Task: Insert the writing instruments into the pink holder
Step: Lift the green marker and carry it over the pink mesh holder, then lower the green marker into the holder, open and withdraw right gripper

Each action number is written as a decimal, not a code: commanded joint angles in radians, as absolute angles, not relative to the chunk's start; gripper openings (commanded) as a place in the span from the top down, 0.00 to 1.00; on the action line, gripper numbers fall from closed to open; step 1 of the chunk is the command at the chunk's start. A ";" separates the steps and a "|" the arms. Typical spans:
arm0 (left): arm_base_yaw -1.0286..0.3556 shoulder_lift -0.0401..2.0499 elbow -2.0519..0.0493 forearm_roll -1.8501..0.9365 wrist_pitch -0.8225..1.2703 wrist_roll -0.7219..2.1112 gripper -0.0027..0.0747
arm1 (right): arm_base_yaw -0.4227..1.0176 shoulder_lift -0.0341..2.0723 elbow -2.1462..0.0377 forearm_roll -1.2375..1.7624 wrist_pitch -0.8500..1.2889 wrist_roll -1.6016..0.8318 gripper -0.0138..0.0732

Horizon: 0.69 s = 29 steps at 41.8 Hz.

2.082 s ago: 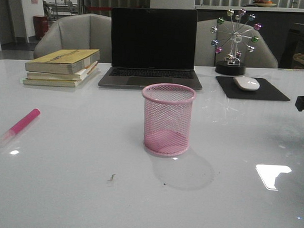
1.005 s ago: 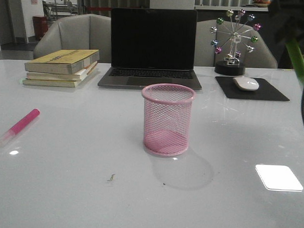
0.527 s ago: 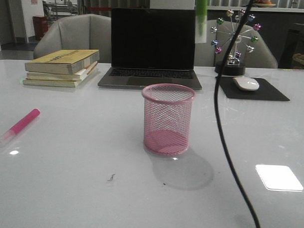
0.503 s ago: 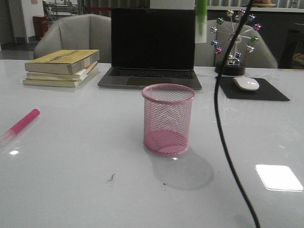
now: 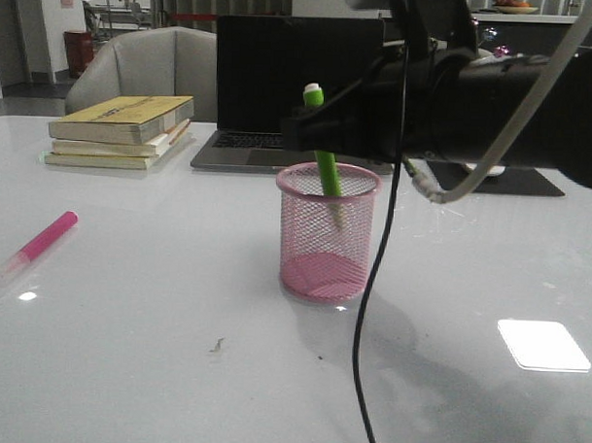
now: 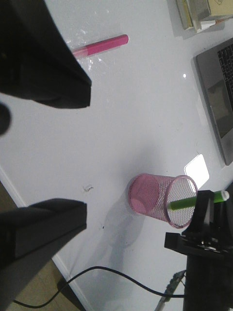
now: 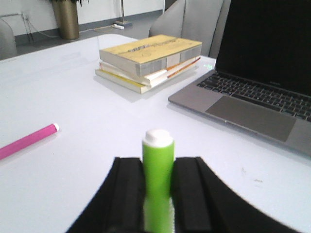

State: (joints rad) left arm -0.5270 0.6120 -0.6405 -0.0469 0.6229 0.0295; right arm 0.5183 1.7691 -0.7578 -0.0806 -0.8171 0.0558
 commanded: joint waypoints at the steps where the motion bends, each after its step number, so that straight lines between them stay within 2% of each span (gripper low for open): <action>1: -0.533 0.619 -0.668 -0.057 0.543 0.028 0.38 | 0.519 1.734 -0.784 -0.088 -0.896 0.052 0.50; 4: -0.533 0.619 -0.668 -0.057 0.543 0.028 0.38 | 0.519 1.733 -0.784 -0.088 -0.872 0.053 0.37; 7: -0.533 0.619 -0.668 -0.057 0.543 0.028 0.38 | 0.519 1.731 -0.784 -0.088 -0.864 0.053 0.30; 13: -0.533 0.619 -0.668 -0.057 0.543 0.028 0.38 | 0.519 1.654 -0.784 -0.088 -0.814 0.053 0.31; 18: -0.533 0.619 -0.668 -0.057 0.543 0.028 0.38 | 0.519 1.512 -0.784 -0.088 -0.576 0.053 0.31; 23: -0.533 0.619 -0.668 -0.057 0.543 0.028 0.38 | 0.519 1.332 -0.785 -0.088 -0.216 0.053 0.31; 29: -0.533 0.619 -0.668 -0.057 0.543 0.028 0.38 | 0.519 1.124 -0.785 -0.088 0.122 0.053 0.31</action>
State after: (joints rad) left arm -0.5270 0.6120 -0.6405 -0.0469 0.6229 0.0295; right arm 0.5183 1.2513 -0.7578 -0.0806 0.0000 0.0558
